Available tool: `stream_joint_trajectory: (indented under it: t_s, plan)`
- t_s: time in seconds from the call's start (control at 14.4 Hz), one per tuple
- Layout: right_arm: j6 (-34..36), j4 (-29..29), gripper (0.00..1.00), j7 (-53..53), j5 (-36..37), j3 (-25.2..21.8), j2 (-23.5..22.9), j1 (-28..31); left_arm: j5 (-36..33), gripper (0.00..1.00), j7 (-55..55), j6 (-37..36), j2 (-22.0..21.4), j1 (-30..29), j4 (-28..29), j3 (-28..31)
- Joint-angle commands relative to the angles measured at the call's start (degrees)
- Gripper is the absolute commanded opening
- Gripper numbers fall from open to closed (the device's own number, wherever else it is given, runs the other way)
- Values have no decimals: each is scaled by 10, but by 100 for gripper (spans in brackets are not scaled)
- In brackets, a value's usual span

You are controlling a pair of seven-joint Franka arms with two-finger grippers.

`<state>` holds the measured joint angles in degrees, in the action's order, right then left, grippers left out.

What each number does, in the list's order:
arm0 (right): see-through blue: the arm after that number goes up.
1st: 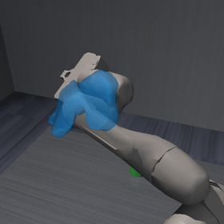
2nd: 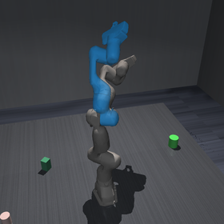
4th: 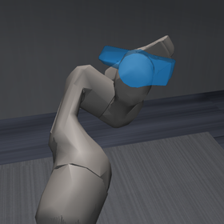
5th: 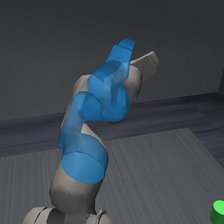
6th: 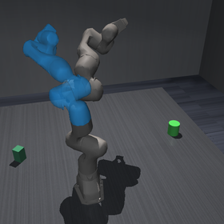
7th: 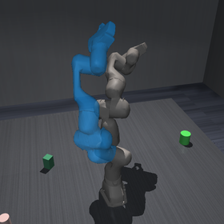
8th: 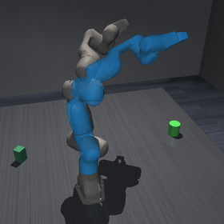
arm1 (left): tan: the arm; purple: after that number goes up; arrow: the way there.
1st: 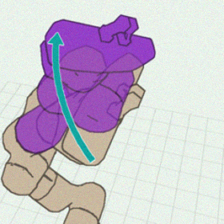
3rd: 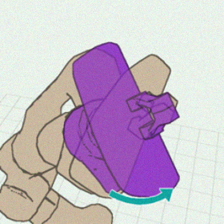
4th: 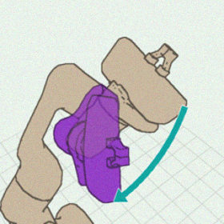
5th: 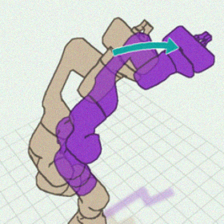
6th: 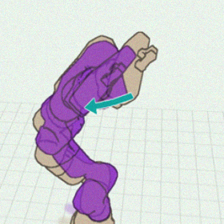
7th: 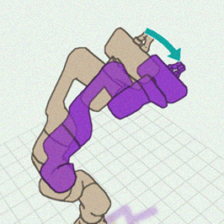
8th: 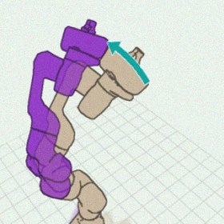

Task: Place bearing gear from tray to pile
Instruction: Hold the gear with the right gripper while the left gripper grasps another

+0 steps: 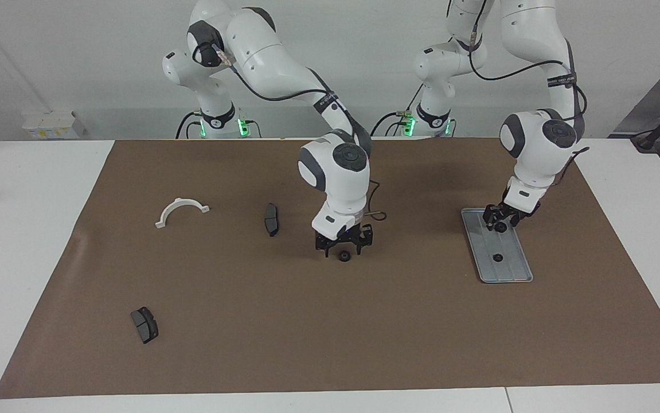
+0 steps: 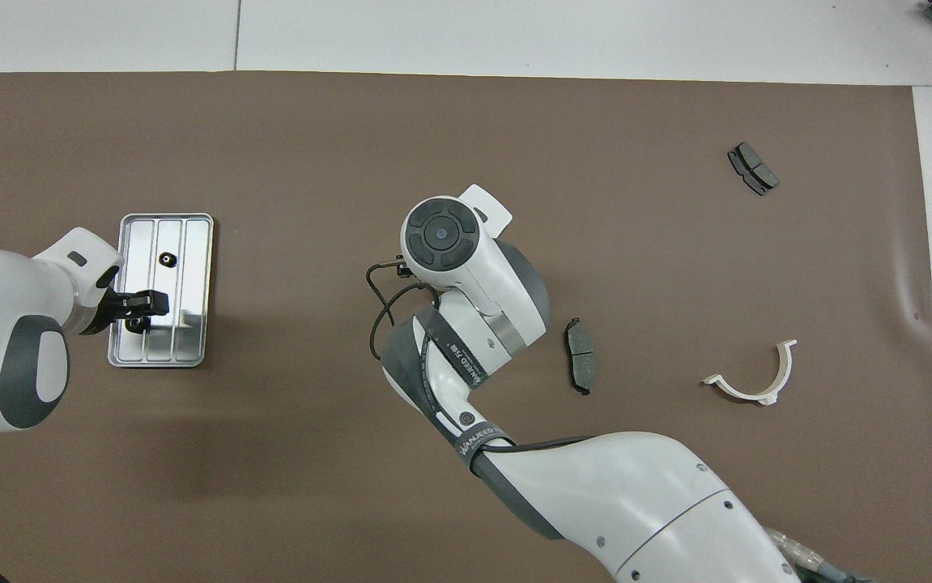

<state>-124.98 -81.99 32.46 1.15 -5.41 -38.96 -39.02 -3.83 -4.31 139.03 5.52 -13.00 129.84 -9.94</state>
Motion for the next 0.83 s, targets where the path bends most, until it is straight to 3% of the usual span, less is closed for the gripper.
stream_joint_trajectory:
  t_s: [0.0, 0.14, 0.42, 0.48, 0.55, 0.62, 0.76]
  plan:
    - [-15, -26, 84, 6, 4, 4, 13, 3, 11, 76, 26, 28, 5, 0, 12, 12]
    - [-14, -26, 80, 7, 0, 4, 14, 2, 11, 76, 18, 45, 6, 0, 24, 12]
    - [-22, -28, 66, 8, -1, 6, 14, 2, 11, 63, 18, 78, 14, 0, 44, 12]
    - [-34, -38, 65, 8, -1, 6, 15, 2, 11, 45, 18, 79, 15, -1, 43, 12]
    - [-46, -46, 63, 7, -1, 10, 16, 2, 11, 7, 17, 77, 17, 0, 40, 12]
    - [-47, -48, 60, 7, -1, 13, 18, 2, 10, 0, 20, 71, 18, 0, 37, 12]
    - [-48, -48, 56, 7, -1, 13, 18, 2, 10, 0, 17, 43, 19, 1, 17, 12]
